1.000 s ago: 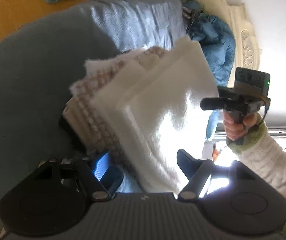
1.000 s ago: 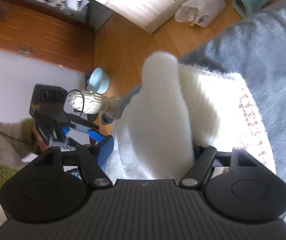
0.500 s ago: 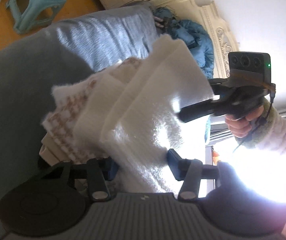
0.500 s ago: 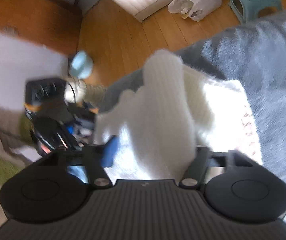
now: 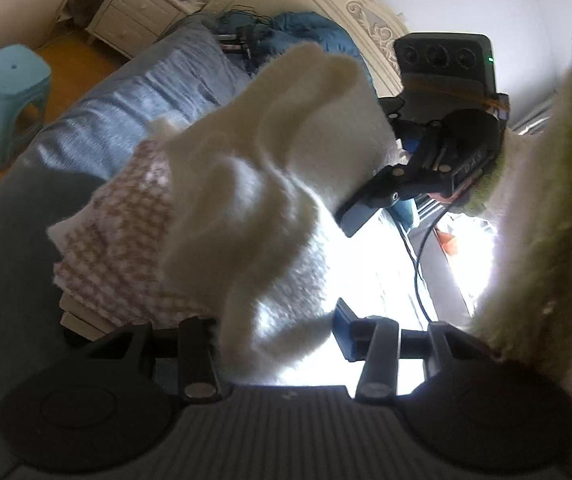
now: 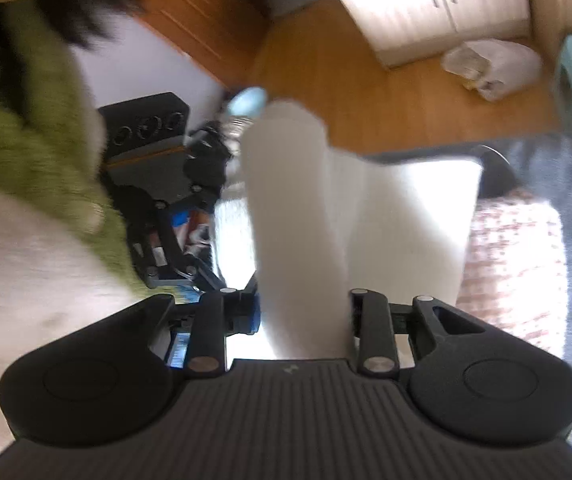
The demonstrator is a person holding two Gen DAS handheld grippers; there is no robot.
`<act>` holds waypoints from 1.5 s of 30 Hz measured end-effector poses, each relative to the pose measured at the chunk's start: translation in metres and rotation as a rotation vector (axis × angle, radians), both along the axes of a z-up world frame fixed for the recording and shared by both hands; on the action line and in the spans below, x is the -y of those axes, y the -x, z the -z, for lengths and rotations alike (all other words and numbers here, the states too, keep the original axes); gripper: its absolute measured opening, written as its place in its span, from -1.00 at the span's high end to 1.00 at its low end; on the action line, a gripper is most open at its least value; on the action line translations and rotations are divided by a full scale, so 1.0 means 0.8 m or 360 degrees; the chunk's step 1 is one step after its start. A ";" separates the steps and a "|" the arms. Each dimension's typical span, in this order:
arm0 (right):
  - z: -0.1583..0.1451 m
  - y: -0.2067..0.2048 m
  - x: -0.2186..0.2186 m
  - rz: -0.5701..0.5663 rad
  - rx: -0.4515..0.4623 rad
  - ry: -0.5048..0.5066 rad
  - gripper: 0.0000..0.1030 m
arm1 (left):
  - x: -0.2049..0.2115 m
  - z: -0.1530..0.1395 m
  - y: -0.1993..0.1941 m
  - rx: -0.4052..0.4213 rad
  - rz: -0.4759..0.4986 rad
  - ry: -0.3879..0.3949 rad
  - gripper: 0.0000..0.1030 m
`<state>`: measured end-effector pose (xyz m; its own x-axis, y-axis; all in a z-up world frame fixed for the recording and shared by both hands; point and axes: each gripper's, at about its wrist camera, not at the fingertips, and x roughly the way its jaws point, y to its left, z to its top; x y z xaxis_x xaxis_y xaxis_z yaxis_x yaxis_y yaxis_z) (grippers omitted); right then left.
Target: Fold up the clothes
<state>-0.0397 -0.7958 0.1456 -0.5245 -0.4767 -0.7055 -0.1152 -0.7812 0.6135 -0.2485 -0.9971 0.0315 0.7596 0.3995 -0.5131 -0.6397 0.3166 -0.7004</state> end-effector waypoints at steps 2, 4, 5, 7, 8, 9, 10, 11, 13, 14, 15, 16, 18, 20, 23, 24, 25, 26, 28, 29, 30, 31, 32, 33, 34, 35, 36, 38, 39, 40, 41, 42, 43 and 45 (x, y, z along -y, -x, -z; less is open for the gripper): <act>-0.008 -0.007 0.000 0.0006 -0.0049 0.0047 0.46 | 0.005 -0.015 -0.006 -0.0033 -0.0011 0.0018 0.10; -0.015 -0.012 -0.002 0.0000 -0.0095 0.0088 0.46 | 0.010 -0.029 -0.012 -0.0062 -0.0022 0.0048 0.10; -0.018 -0.013 -0.002 -0.0011 -0.0117 0.0104 0.46 | 0.013 -0.037 -0.015 -0.0084 -0.0026 0.0055 0.10; -0.023 -0.016 -0.003 -0.0045 -0.0154 0.0123 0.46 | 0.017 -0.047 -0.021 -0.0112 -0.0032 0.0066 0.10; -0.024 -0.016 -0.004 -0.0059 -0.0170 0.0135 0.46 | 0.019 -0.051 -0.023 -0.0121 -0.0036 0.0074 0.10; -0.025 -0.017 -0.004 -0.0071 -0.0181 0.0154 0.46 | 0.021 -0.055 -0.026 -0.0126 -0.0040 0.0083 0.10; -0.026 -0.017 -0.004 -0.0081 -0.0190 0.0168 0.46 | 0.022 -0.057 -0.028 -0.0130 -0.0047 0.0091 0.10; -0.026 -0.015 -0.005 -0.0085 -0.0196 0.0181 0.46 | 0.023 -0.058 -0.030 -0.0133 -0.0058 0.0098 0.10; -0.015 -0.013 -0.017 -0.0059 -0.0197 0.0244 0.46 | 0.018 -0.056 -0.031 -0.0132 -0.0076 0.0094 0.09; -0.008 -0.012 -0.026 -0.0035 -0.0194 0.0280 0.46 | 0.011 -0.053 -0.030 -0.0130 -0.0085 0.0088 0.09; 0.000 -0.014 -0.039 0.0005 -0.0186 0.0317 0.46 | 0.002 -0.048 -0.029 -0.0122 -0.0096 0.0081 0.09; 0.007 -0.015 -0.052 0.0045 -0.0177 0.0353 0.46 | -0.009 -0.042 -0.027 -0.0108 -0.0111 0.0071 0.09; 0.024 -0.018 -0.081 0.0126 -0.0164 0.0407 0.46 | -0.035 -0.028 -0.021 -0.0072 -0.0144 0.0049 0.09; 0.044 -0.020 -0.113 0.0207 -0.0151 0.0450 0.46 | -0.064 -0.011 -0.015 -0.0043 -0.0170 0.0030 0.08; 0.077 -0.024 -0.162 0.0332 -0.0119 0.0505 0.46 | -0.107 0.018 -0.008 -0.0010 -0.0199 0.0033 0.04; 0.088 -0.024 -0.176 0.0372 -0.0103 0.0517 0.46 | -0.121 0.027 -0.007 -0.0008 -0.0204 0.0039 0.04; 0.099 -0.026 -0.188 0.0397 -0.0089 0.0532 0.46 | -0.133 0.036 -0.006 0.0012 -0.0210 0.0058 0.04; 0.110 -0.028 -0.199 0.0423 -0.0074 0.0545 0.47 | -0.144 0.046 -0.003 0.0048 -0.0218 0.0086 0.02; 0.130 -0.034 -0.212 0.0474 -0.0047 0.0581 0.47 | -0.160 0.057 -0.002 0.0101 -0.0228 0.0131 0.01; 0.139 -0.038 -0.217 0.0496 -0.0034 0.0600 0.46 | -0.167 0.061 -0.002 0.0127 -0.0221 0.0143 -0.01; 0.144 -0.042 -0.220 0.0520 -0.0017 0.0592 0.44 | -0.173 0.066 -0.001 0.0149 -0.0216 0.0162 -0.02; 0.147 -0.045 -0.222 0.0534 -0.0003 0.0596 0.40 | -0.179 0.071 0.001 0.0176 -0.0218 0.0186 -0.03; 0.150 -0.048 -0.224 0.0551 0.0013 0.0597 0.31 | -0.184 0.075 0.003 0.0206 -0.0223 0.0213 -0.03; 0.152 -0.049 -0.226 0.0577 0.0034 0.0583 0.14 | -0.185 0.078 0.005 0.0228 -0.0227 0.0235 -0.03; 0.153 -0.051 -0.226 0.0607 0.0051 0.0564 0.08 | -0.185 0.078 0.007 0.0241 -0.0229 0.0254 -0.03; 0.149 -0.058 -0.225 0.0652 0.0049 0.0523 -0.03 | -0.185 0.078 0.009 0.0246 -0.0228 0.0268 -0.02; 0.145 -0.064 -0.224 0.0698 0.0047 0.0482 -0.12 | -0.184 0.077 0.010 0.0249 -0.0224 0.0281 -0.02; 0.132 -0.084 -0.219 0.0863 0.0022 0.0373 -0.24 | -0.185 0.078 0.013 0.0249 -0.0222 0.0313 -0.01; 0.124 -0.099 -0.215 0.0979 0.0000 0.0312 -0.28 | -0.185 0.079 0.015 0.0243 -0.0224 0.0328 -0.02; 0.118 -0.119 -0.210 0.1133 -0.0036 0.0268 -0.29 | -0.184 0.078 0.016 0.0235 -0.0226 0.0342 -0.02; 0.110 -0.140 -0.204 0.1291 -0.0068 0.0222 -0.32 | -0.185 0.078 0.017 0.0226 -0.0230 0.0359 -0.03; 0.100 -0.166 -0.191 0.1454 -0.0088 0.0184 -0.33 | -0.186 0.077 0.018 0.0219 -0.0236 0.0374 -0.03; 0.090 -0.193 -0.170 0.1583 -0.0112 0.0166 -0.33 | -0.186 0.076 0.019 0.0213 -0.0244 0.0387 -0.04; 0.073 -0.245 -0.125 0.1836 -0.0157 0.0137 -0.40 | -0.185 0.072 0.022 0.0193 -0.0261 0.0407 -0.05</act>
